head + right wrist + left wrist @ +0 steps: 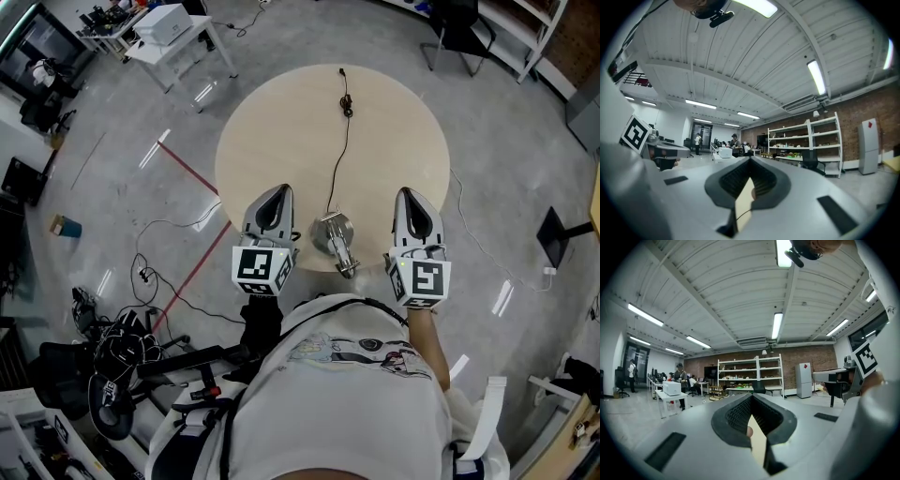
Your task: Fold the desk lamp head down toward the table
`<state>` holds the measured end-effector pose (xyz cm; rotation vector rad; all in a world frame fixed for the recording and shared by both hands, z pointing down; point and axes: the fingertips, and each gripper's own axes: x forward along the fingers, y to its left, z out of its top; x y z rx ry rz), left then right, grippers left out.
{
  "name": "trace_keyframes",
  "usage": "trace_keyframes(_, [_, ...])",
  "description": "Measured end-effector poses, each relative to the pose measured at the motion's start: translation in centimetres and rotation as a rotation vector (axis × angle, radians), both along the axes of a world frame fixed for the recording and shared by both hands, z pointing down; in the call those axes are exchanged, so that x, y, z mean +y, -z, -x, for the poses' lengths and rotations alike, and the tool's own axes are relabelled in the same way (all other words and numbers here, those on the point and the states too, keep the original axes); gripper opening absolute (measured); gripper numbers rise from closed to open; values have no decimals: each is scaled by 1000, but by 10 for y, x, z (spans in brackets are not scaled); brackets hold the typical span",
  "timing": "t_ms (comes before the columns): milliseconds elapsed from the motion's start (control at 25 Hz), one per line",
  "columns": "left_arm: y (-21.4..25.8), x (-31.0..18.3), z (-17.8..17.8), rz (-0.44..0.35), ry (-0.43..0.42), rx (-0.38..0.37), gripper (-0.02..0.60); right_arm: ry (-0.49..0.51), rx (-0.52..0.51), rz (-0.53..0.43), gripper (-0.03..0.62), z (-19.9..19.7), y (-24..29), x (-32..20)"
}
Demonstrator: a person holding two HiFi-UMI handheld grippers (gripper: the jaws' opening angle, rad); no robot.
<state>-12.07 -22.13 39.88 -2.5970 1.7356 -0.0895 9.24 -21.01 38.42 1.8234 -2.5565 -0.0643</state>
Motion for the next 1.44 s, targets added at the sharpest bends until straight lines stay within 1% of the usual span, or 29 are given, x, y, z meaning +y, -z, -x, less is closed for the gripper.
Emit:
trace_keyframes(280, [-2, 1, -2, 5, -3, -1, 0, 7, 4, 13, 6, 0, -5, 1])
trace_keyframes(520, [-3, 0, -3, 17, 4, 1, 0, 24, 30, 22, 5, 3, -6, 0])
trace_keyframes(1200, [-5, 1, -5, 21, 0, -2, 0, 43, 22, 36, 5, 6, -10, -1])
trace_keyframes(1440, [-13, 10, 8, 18, -3, -7, 0, 41, 24, 32, 5, 18, -20, 8])
